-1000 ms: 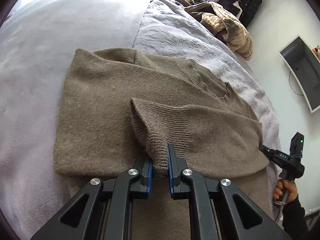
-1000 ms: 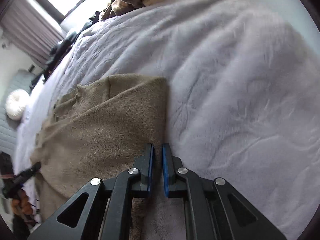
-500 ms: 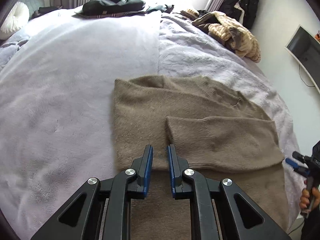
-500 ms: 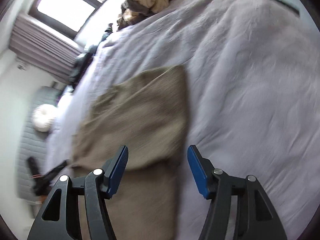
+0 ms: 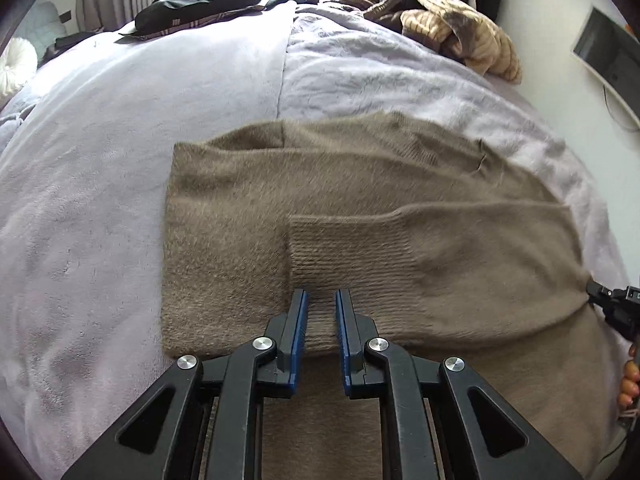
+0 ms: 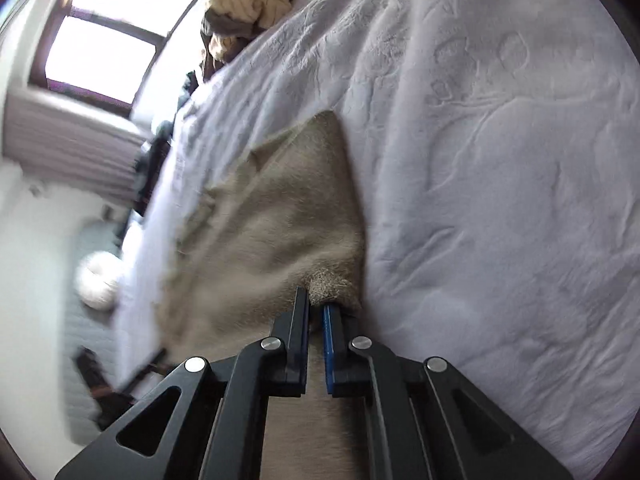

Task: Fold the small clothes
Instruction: 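Grasp the sweater side edge with the right tool and fold it inward, then open both tools and lift them off the folded sweater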

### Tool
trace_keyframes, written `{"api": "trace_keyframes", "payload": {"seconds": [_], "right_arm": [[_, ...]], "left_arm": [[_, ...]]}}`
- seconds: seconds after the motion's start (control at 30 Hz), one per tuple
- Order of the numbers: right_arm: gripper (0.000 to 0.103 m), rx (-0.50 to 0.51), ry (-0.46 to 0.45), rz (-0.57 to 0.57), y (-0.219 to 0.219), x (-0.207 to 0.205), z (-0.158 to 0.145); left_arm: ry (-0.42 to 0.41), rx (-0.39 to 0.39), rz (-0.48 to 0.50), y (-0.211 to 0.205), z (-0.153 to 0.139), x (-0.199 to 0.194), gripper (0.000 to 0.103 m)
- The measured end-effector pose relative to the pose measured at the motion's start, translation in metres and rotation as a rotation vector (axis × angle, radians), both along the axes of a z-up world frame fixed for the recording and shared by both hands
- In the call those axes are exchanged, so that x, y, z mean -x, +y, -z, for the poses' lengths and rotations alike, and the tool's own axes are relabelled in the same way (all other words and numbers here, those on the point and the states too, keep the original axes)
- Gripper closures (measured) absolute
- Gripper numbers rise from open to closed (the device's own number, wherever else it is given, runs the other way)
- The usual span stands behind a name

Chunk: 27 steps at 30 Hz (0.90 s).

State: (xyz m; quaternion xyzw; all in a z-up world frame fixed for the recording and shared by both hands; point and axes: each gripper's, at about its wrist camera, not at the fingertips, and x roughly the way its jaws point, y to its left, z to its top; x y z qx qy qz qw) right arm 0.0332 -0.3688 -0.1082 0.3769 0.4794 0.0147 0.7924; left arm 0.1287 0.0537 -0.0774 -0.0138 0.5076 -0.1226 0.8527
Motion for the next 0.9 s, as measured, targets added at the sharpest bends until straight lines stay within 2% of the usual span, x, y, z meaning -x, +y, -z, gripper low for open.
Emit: {"api": "trace_keyframes", "payload": {"seconds": [0.1,0.2,0.27,0.37,0.5,0.63,0.73,0.9], "right_arm": [[0.099,0.027,0.002,-0.028,0.002,0.004,0.003],[0.098,0.038,0.023,-0.050,0.003,0.006,-0.005],[0.097,0.084,0.020,-0.063,0.004,0.013,-0.017],[0.091,0.166,-0.052,-0.066,0.007,0.017,-0.046],[0.091,0.201,-0.087,-0.079,0.017,-0.011,-0.061],[0.091,0.264,-0.033,-0.120,0.037,-0.035,-0.046],[0.093,0.302,0.034,-0.147,0.046,-0.039,-0.022],[0.095,0.305,0.018,-0.146,0.040,-0.030,-0.018]], "left_arm": [[-0.011,-0.042,0.003,0.002,0.002,0.003,0.087],[0.002,-0.008,-0.001,0.014,-0.004,0.005,0.087],[-0.009,-0.003,-0.018,0.021,-0.011,0.006,0.087],[-0.031,0.019,-0.028,0.026,-0.024,0.007,0.087],[-0.056,0.031,-0.009,0.012,-0.032,0.002,0.087],[-0.021,-0.026,0.003,-0.007,-0.018,-0.007,0.087],[0.007,-0.071,-0.003,-0.009,-0.001,-0.009,0.087],[-0.009,-0.094,0.015,-0.005,0.000,-0.003,0.087]]}}
